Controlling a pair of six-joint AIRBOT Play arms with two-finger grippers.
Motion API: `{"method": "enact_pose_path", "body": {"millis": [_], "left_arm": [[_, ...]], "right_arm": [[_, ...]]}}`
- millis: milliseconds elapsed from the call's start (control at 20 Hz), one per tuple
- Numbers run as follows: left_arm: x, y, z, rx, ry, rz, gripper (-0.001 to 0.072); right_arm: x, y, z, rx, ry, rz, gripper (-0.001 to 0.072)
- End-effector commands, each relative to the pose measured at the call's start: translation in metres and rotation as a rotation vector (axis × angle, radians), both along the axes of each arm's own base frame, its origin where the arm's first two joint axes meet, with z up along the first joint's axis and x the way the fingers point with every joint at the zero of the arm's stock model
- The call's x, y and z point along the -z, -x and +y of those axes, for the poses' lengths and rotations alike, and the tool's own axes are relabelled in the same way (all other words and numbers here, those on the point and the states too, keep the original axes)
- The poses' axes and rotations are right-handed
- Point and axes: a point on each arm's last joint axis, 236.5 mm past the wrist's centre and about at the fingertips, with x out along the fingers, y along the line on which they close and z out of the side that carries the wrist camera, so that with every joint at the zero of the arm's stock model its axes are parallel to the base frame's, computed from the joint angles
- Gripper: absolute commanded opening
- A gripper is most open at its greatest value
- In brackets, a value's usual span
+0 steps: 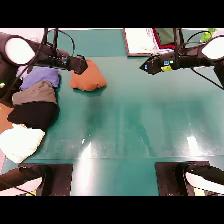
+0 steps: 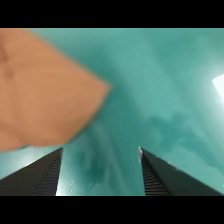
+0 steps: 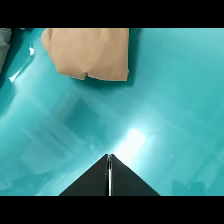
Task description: Fold the shirts.
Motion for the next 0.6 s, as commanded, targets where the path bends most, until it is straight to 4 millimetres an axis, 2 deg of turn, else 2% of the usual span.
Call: {"method": "enact_pose_path", "body": {"millis": [0, 100, 250, 400, 550], "left_arm": [[0.064, -0.036, 0.046, -0.129, -0.083, 0.121, 0.0570], [0.110, -0.051, 0.062, -0.174, -0.082, 0.220, 0.0570], [0.172, -0.061, 0.062, -0.182, -0.075, 0.351, 0.0570], [0.207, -0.076, 0.050, -0.167, -0.055, 0.387, 0.0569], [0.226, -0.084, 0.048, -0.172, -0.053, 0.395, 0.0569]], "right_arm": [[-0.002, 0.001, 0.003, -0.004, -0.017, 0.004, 0.0017], [-0.004, 0.003, 0.007, -0.009, -0.038, 0.011, 0.0017], [-0.007, 0.004, 0.010, -0.012, -0.058, 0.014, 0.0017], [-0.007, 0.004, 0.010, -0.012, -0.057, 0.014, 0.0017], [-0.007, 0.004, 0.010, -0.012, -0.057, 0.014, 0.0017]]}}
